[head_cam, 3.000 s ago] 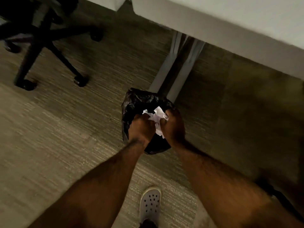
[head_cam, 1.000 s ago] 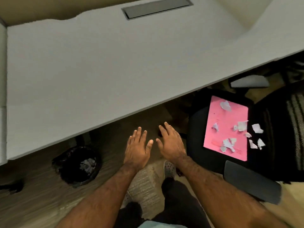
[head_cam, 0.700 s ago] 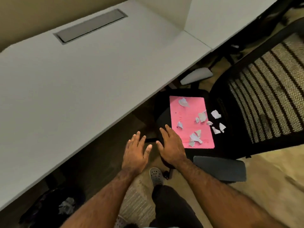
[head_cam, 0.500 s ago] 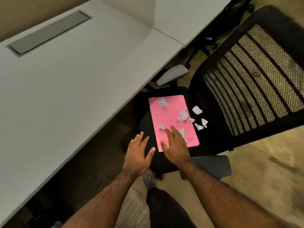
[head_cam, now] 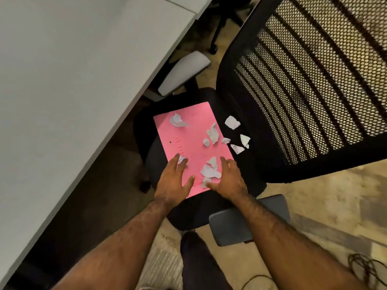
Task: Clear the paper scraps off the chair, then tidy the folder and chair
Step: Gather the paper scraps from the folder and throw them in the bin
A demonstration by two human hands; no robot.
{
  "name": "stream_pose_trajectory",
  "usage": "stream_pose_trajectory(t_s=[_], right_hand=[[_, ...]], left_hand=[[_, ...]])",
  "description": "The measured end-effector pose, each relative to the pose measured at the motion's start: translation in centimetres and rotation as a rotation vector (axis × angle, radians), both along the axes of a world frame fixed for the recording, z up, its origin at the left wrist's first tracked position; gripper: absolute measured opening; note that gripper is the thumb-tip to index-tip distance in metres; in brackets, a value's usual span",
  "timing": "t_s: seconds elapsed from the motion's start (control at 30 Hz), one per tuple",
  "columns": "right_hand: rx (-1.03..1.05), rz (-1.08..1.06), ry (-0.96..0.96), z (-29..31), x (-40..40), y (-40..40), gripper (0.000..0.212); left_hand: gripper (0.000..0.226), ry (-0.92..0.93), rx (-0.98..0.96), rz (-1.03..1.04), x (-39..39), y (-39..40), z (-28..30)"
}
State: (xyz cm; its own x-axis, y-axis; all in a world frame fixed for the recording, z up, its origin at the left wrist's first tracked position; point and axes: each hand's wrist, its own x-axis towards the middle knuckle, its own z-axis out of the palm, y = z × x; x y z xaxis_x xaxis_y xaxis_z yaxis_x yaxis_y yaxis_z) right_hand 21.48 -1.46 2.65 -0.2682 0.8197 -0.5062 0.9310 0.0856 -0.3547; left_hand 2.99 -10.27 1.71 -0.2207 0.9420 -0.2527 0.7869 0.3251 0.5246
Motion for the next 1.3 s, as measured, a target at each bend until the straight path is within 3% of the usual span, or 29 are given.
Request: stream_pose_trajectory(t_s=[0.17,0.3,0.4,0.57,0.67,0.73,0.8,1.0,1.13,1.3], right_hand=[[-0.048,0.126,-0.051,-3.4,-0.4,1.7,0.126],[-0.041,0.221,-0.074,-6.1,-0.7,2.4,0.126],[-0.06,0.192,0.009,-7.5,-0.9,2.6,0.107],[0.017,0.196,0.096,-8.3,-1.5,2.4,0.053],[0.021,0.258,0.068,-8.1,-2.0,2.9,0.04],[0.018,0.28,0.052,-7.8,-2.2,3.5,0.037],[0.041,0.246,0.079,-7.3,-2.3,4.0,0.036],[0.307,0.074,0.28,-5.8,-2.0,5.9,0.031],[0.39,-0.006,0.307,-5.9,-2.3,8.1,0.026],[0.382,-0.001,0.212,-7.1,-3.0,10.6,0.06]], left_hand=[[0.074,0.045,-0.134,-0.067,-0.5,3.0,-3.3],[0.067,0.136,-0.184,-0.116,-0.6,5.4,-5.4],[0.05,0.172,-0.125,-0.149,-0.5,6.3,-6.4],[0.03,0.053,-0.031,-0.2,-0.5,6.7,-7.5],[0.028,0.047,0.046,-0.259,-0.6,7.2,-7.3],[0.027,-0.015,0.105,-0.152,-1.0,8.3,-6.9],[0.026,-0.046,0.183,-0.019,-1.7,9.6,-6.5],[0.019,0.008,0.364,0.087,-4.4,13.8,-5.2],[0.012,0.111,0.281,-0.007,-5.8,16.4,-5.5],[0.022,0.159,0.121,-0.139,-6.1,18.0,-7.1]])
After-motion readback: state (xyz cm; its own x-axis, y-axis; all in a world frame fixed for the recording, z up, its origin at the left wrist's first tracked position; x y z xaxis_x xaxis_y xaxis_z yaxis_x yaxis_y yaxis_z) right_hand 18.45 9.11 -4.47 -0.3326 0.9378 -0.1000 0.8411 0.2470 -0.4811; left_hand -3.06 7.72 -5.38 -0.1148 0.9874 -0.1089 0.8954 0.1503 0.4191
